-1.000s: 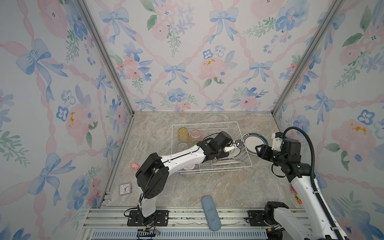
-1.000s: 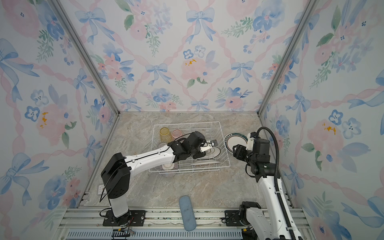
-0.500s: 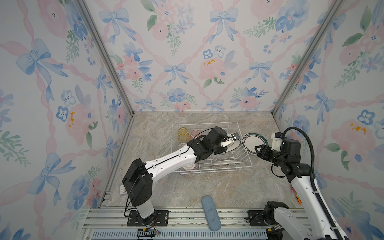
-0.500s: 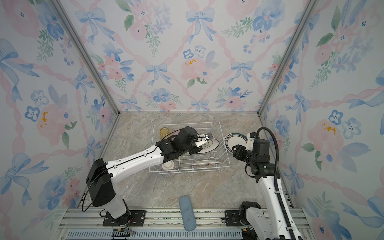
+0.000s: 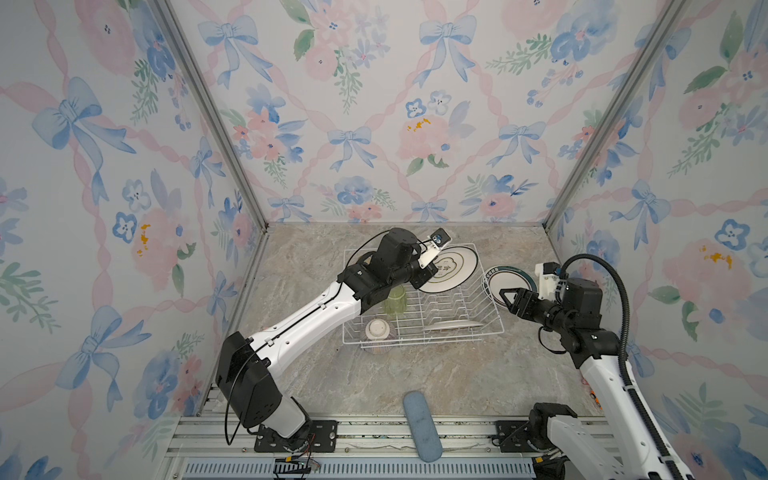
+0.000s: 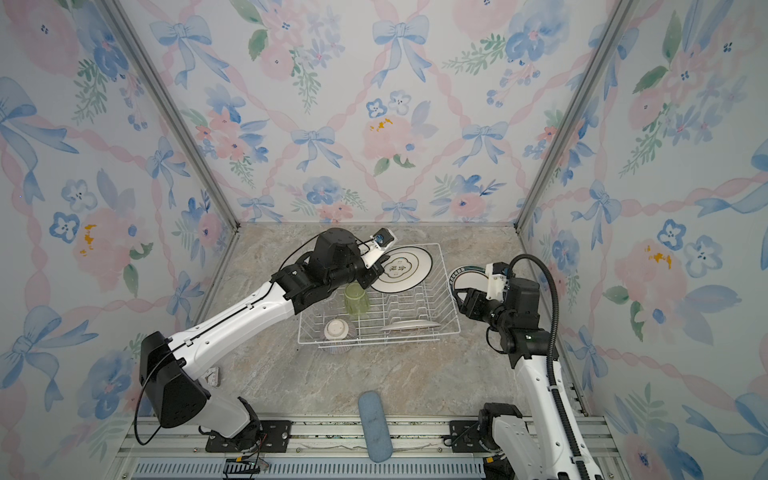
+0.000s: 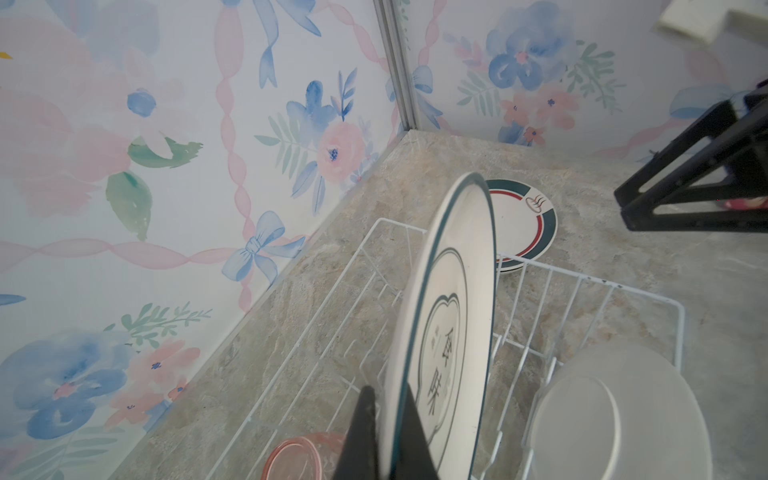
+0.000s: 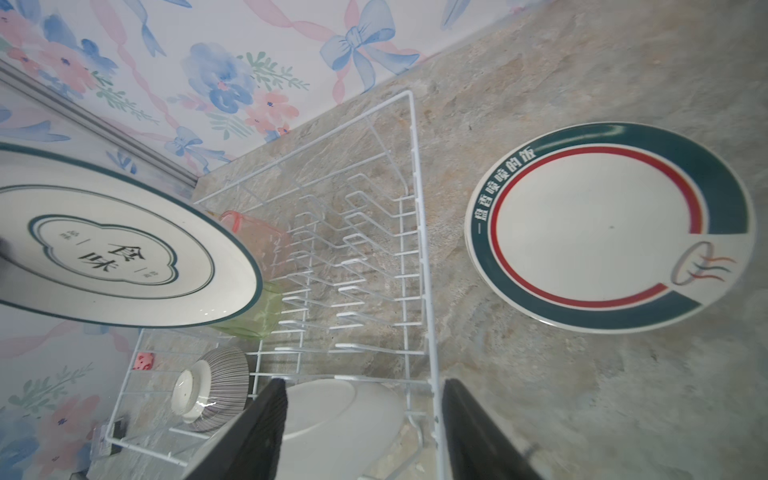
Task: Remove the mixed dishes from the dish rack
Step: 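Raise the plate toward the right gripper while the right gripper grasps its edge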
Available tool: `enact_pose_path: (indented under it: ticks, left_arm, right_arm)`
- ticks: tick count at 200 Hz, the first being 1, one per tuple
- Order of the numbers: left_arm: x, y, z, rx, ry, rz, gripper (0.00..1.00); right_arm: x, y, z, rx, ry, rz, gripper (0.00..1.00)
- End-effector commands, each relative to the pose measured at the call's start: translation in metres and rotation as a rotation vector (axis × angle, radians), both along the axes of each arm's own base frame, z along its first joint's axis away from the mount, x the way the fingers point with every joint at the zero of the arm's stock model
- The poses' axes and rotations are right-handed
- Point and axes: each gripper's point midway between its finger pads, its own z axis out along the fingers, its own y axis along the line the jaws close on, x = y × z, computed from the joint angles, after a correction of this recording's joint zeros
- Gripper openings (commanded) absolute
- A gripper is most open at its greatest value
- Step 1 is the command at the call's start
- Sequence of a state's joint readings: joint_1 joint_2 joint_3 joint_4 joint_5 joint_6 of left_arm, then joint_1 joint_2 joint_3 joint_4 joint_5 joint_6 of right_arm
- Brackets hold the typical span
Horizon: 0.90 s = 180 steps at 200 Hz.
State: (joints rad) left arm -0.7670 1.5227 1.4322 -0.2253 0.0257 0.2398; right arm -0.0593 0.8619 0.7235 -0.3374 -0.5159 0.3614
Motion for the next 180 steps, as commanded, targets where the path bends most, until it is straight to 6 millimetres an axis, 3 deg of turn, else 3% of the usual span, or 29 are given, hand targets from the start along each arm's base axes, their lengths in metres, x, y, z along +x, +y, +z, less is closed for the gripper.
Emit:
enact_pose_path:
  ticks: [1, 75, 180]
  left_arm:
    - [-0.015, -0.005, 0.026, -0.18, 0.083, -0.088, 0.0]
    - [-0.017, 0.002, 0.037, -0.37, 0.263, -0.198, 0.0]
    - [-0.021, -0.015, 0.03, -0.507, 0.444, -0.373, 0.0]
  right_arm:
    - [-0.002, 0.027, 0.025, 0.138, -0.109, 0.151, 0.62]
    - [-0.023, 0.064, 0.058, 0.255, -0.248, 0.376, 0.61]
    - [-0.028, 0.073, 0.067, 0.269, -0.291, 0.422, 0.59]
